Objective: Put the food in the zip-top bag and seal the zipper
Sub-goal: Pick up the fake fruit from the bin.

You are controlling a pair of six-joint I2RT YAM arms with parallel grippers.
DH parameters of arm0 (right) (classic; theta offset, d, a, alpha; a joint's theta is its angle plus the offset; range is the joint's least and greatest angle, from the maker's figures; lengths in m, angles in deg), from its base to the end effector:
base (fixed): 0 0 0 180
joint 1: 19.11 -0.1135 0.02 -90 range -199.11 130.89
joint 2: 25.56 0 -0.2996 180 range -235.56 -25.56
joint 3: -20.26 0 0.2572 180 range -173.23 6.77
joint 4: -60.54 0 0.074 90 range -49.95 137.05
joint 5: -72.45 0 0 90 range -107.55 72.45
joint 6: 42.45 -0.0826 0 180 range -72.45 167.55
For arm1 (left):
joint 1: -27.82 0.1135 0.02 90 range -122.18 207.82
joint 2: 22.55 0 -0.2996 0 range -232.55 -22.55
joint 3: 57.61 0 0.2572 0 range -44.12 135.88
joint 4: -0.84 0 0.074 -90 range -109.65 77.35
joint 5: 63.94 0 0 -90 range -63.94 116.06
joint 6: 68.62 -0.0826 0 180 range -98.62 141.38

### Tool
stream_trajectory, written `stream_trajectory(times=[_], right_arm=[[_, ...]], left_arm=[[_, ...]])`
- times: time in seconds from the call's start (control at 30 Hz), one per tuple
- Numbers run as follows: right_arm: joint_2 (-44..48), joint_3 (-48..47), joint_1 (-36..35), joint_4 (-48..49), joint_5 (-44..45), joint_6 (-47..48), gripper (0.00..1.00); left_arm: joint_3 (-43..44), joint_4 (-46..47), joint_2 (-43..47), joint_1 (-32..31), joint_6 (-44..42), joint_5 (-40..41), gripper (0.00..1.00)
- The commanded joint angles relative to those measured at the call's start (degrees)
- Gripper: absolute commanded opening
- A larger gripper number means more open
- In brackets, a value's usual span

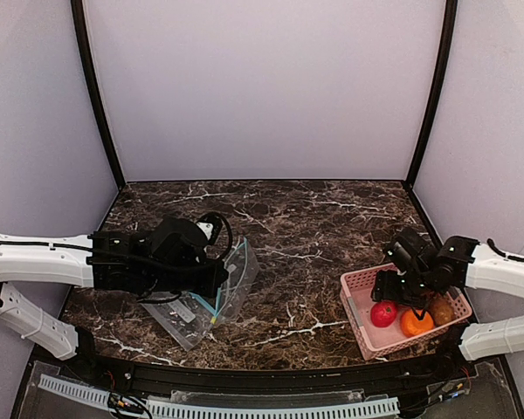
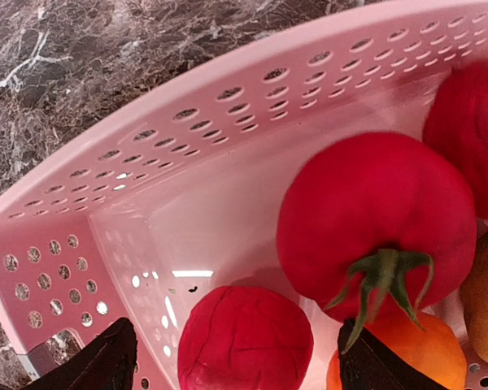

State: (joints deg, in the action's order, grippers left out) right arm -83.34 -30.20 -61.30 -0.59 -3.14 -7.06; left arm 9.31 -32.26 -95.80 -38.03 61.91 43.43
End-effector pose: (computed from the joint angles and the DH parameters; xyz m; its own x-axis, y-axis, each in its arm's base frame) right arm 0.1412 0.1002 0.1910 -0.8742 0.2733 -0.4014 0.2243 0.9604 0.1654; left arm 0.1482 -0.2703 0.2750 -0.7021 0.0500 -0.7103 0.4213 0.8333 -0.3578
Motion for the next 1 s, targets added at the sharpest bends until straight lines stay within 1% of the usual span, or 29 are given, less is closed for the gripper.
stream_trajectory(times=[0.0, 0.17, 0.33, 0.53, 0.83, 0.97], right_arm=[[0.15, 2.07, 0.45, -0.08, -2.05, -1.82, 0.83], [-0.92, 3.12, 0.46, 3.67, -5.18, -0.11, 0.79], [-4.70, 2.08, 0.37, 2.84, -5.77, 0.29, 0.75], [-5.61, 1.48, 0.32, 2.67, -5.63, 0.09, 0.74], [-5.39, 2.44, 0.28, 2.42, -5.58, -0.56, 0.66], [-4.40, 2.99, 0.29, 2.40, -5.50, -0.82, 0.59]], left_arm=[[0.68, -0.78, 0.13, 0.19, 0.50, -1.05, 0.01], [0.42, -0.73, 0.22, 0.19, 0.75, -1.44, 0.01], [0.21, -0.58, 0.48, 0.19, 0.94, -1.33, 0.01], [0.10, -0.51, 0.96, 0.19, 0.75, -1.33, 0.01], [-0.32, -0.63, 1.67, 0.18, 0.73, -1.45, 0.01], [-0.59, -0.37, 1.81, 0.17, 0.94, -1.60, 0.01]])
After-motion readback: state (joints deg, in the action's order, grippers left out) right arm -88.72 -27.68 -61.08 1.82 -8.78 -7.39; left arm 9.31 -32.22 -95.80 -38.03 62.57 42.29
